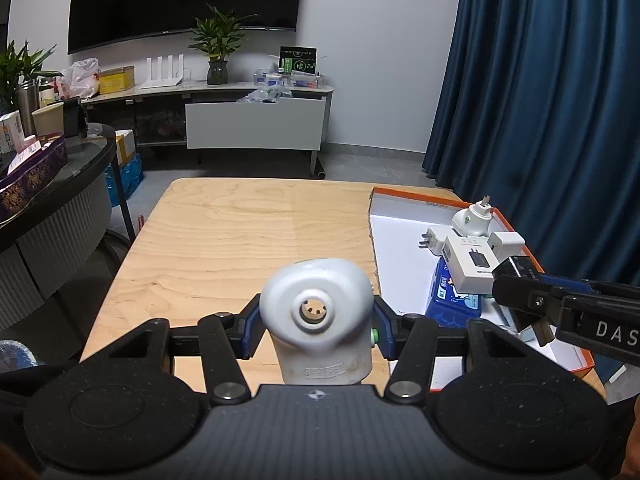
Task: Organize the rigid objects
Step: 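Carry the white diffuser and black charger toward the open box with both grippers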
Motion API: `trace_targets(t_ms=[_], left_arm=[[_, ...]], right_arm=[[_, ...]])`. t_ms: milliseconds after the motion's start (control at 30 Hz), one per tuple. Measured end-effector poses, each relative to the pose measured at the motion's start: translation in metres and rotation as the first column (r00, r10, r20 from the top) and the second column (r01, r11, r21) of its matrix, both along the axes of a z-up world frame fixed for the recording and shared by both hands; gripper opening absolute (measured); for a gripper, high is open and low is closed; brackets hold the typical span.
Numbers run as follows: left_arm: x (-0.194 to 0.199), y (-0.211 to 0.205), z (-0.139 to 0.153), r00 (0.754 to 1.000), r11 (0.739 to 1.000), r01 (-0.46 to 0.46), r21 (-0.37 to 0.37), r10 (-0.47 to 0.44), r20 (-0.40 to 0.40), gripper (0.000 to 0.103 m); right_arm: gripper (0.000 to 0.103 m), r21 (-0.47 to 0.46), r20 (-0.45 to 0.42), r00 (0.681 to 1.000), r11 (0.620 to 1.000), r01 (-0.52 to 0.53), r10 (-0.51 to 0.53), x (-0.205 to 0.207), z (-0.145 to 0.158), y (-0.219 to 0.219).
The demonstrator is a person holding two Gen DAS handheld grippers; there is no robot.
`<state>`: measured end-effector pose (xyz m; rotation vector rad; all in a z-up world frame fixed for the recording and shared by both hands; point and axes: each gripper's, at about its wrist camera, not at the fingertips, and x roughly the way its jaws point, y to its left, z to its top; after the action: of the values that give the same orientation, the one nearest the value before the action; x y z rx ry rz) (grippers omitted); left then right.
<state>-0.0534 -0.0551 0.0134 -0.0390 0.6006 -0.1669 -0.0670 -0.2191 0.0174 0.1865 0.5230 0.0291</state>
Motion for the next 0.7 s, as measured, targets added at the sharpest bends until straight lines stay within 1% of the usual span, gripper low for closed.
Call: trace_targets(t_ms=[367, 700], left_arm=[[0.004, -0.016, -0.001, 0.999, 0.999, 0.042, 0.002, -0.042, -0.011, 0.055], [0.013, -0.041, 0.003, 0.993, 0.993, 0.119, 0.001, -0.119, -0.018, 0.054]], right_arm=[[0.044, 0.007, -0.001, 0.999, 0.999, 0.047, -0.047, -0.002, 0.000, -0.015], [0.044, 0.018, -0.009, 0.994, 0.994, 0.105, -0.105, -0.002, -0.001, -0.037]])
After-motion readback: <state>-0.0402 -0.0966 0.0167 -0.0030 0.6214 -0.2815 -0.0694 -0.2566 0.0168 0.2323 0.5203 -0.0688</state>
